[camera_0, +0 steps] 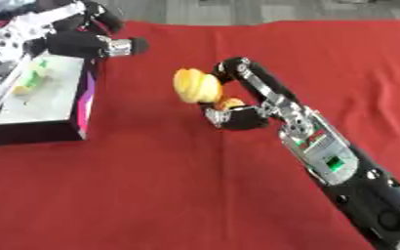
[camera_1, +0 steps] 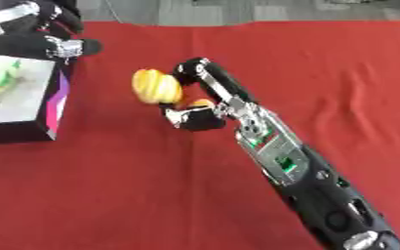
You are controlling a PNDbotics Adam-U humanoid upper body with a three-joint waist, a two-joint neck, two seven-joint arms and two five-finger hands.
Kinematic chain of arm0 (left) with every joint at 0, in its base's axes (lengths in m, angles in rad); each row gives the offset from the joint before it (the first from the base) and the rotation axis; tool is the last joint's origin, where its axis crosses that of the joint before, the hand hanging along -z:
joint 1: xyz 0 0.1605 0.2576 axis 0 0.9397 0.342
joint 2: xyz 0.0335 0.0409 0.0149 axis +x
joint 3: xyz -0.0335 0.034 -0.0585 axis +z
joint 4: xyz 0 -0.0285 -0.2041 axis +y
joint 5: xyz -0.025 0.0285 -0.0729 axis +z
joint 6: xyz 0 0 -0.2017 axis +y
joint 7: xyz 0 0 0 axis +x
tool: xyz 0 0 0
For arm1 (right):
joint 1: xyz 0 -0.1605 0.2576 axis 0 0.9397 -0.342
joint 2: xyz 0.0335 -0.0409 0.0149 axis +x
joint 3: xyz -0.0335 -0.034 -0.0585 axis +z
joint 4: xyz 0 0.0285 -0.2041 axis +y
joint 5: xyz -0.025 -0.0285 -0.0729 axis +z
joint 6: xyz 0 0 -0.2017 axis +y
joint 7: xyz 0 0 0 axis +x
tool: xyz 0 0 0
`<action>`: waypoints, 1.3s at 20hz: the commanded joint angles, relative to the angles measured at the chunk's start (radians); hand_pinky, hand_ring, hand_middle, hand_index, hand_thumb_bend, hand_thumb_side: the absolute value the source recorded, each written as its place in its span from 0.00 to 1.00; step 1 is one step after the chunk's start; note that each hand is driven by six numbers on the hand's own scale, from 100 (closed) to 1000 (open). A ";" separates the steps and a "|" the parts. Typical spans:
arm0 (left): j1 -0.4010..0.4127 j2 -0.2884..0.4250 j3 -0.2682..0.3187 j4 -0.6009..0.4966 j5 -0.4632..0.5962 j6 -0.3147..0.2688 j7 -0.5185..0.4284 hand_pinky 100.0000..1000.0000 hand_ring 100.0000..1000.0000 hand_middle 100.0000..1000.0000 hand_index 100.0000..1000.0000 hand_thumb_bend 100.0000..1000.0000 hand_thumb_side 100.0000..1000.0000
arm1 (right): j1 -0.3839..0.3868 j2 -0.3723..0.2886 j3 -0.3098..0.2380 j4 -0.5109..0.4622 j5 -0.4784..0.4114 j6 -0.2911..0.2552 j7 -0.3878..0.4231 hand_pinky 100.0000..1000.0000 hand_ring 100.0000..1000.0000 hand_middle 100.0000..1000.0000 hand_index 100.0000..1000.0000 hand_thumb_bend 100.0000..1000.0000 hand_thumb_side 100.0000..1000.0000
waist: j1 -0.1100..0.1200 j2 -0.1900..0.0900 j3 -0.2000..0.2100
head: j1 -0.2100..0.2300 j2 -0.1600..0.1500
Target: Pick up the objects with one hand, pass them to the other hand, and then place them into the box on the other side of the table.
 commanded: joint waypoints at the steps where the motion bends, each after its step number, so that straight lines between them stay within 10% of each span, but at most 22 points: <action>1: -0.029 0.002 -0.008 -0.002 -0.018 0.007 -0.029 0.72 0.80 0.74 0.78 0.54 0.51 | -0.021 0.009 0.002 -0.004 0.010 -0.011 -0.003 0.73 0.62 0.45 0.54 0.06 0.00 | 0.016 -0.039 0.001 | -0.002 0.006; 17: -0.041 -0.031 -0.034 0.018 -0.060 -0.039 -0.165 0.74 0.82 0.74 0.78 0.60 0.21 | -0.037 0.033 0.011 -0.006 0.033 -0.020 0.012 0.73 0.62 0.45 0.55 0.05 0.00 | 0.017 -0.035 -0.001 | -0.004 0.006; 26: -0.039 -0.040 -0.034 -0.002 -0.074 -0.075 -0.218 0.74 0.82 0.73 0.77 0.47 0.28 | -0.040 0.038 0.014 -0.007 0.035 -0.020 0.016 0.72 0.62 0.45 0.55 0.04 0.00 | 0.017 -0.032 -0.002 | -0.005 0.006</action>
